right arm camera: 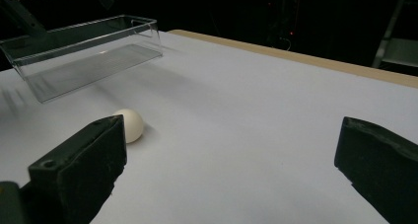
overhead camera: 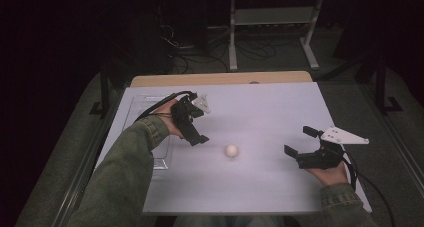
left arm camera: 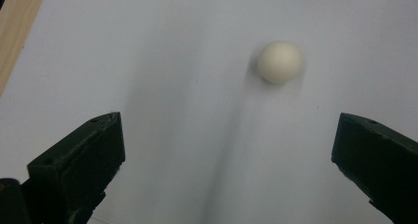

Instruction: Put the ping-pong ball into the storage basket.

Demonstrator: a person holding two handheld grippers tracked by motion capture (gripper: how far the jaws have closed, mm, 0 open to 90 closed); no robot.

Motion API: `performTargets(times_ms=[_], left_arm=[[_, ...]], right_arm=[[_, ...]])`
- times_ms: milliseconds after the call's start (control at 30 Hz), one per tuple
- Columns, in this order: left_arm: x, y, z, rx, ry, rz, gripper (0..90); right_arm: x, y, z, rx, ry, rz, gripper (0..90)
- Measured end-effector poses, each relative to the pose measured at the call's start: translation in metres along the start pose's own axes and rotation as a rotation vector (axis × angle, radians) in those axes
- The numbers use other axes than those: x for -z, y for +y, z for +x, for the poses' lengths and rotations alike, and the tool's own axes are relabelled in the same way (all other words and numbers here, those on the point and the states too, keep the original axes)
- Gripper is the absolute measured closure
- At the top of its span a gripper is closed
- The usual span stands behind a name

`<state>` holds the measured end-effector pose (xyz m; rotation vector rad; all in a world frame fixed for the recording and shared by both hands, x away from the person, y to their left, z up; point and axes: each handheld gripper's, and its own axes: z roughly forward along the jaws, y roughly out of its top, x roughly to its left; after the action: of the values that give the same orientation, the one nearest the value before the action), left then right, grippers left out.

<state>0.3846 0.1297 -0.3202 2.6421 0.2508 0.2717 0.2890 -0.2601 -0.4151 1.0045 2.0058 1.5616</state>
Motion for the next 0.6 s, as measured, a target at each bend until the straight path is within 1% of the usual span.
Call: performTargets(times_ms=[233, 267, 333, 467, 600], left_arm=[[-0.003, 0.009, -0.002, -0.014, -0.006, 0.010, 0.0], [-0.006, 0.012, -0.004, -0.031, -0.007, 0.028, 0.0], [-0.009, 0.015, -0.004, -0.041, -0.013, 0.039, 0.0], [-0.013, 0.020, -0.005, -0.044, -0.018, 0.047, 0.0], [-0.018, 0.025, -0.006, -0.058, -0.030, 0.082, 0.0]], right_arm=[[0.000, 0.000, -0.001, 0.000, -0.001, 0.000, 0.0], [0.000, 0.000, 0.000, -0.002, 0.000, -0.001, 0.0], [0.000, 0.000, 0.000, -0.002, 0.000, -0.001, 0.0], [0.000, 0.000, 0.000, -0.001, 0.002, -0.002, 0.0], [0.000, 0.000, 0.000, -0.005, 0.002, -0.004, 0.0]])
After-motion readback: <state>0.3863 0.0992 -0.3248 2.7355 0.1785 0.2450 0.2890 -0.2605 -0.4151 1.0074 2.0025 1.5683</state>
